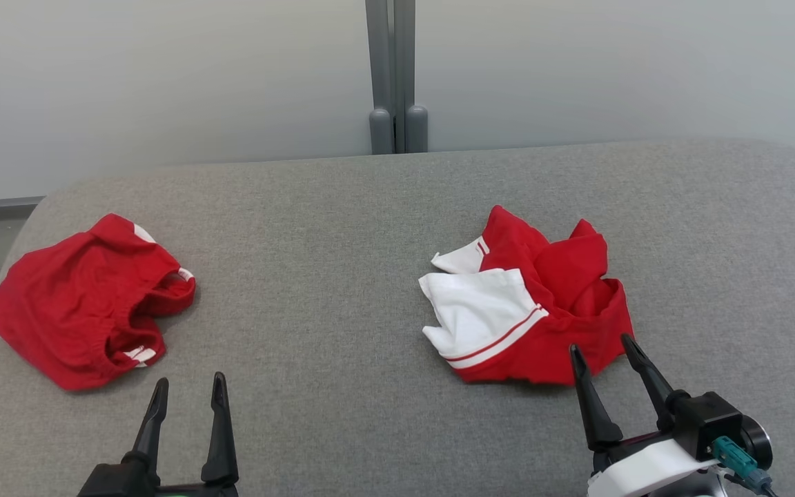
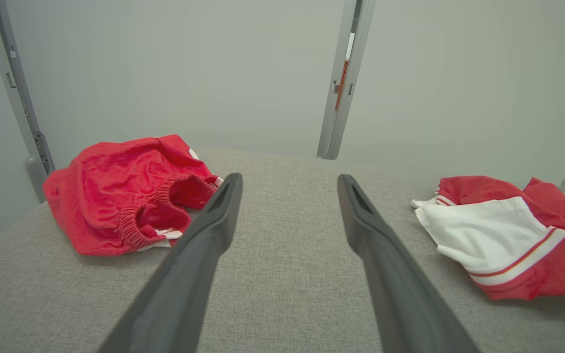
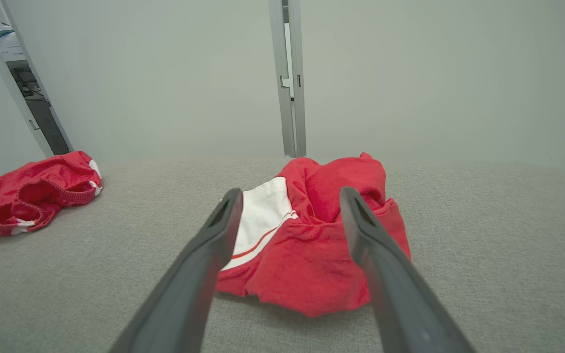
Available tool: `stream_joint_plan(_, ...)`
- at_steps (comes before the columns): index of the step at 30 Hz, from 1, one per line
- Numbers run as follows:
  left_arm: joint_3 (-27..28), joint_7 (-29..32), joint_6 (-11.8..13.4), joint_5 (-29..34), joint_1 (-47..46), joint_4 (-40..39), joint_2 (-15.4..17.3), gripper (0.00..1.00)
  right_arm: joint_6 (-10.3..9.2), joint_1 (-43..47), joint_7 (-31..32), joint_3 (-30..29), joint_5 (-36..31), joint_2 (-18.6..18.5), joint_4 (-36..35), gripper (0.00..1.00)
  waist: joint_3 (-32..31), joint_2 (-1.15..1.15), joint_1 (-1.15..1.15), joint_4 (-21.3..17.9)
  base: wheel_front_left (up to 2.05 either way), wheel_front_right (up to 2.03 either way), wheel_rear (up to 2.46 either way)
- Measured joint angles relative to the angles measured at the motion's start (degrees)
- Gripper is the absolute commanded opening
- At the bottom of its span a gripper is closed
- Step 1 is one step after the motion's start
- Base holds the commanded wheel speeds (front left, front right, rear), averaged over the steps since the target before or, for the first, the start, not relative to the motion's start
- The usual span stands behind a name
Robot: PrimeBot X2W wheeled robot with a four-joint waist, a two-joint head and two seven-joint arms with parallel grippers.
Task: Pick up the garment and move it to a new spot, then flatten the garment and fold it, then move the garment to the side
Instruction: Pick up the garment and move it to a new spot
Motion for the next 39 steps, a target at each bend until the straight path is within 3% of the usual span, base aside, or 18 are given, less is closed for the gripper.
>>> stream_joint_plan(39, -1.1, 0.0, 1.4, 2.2, 0.1, 0.9, 0.0, 1.00, 0.00, 0.1, 0.0, 0.0, 0.7, 0.0, 0.4, 1.00, -0.3, 0.00, 0.00, -0.3, 0.00, 0.00, 0.00)
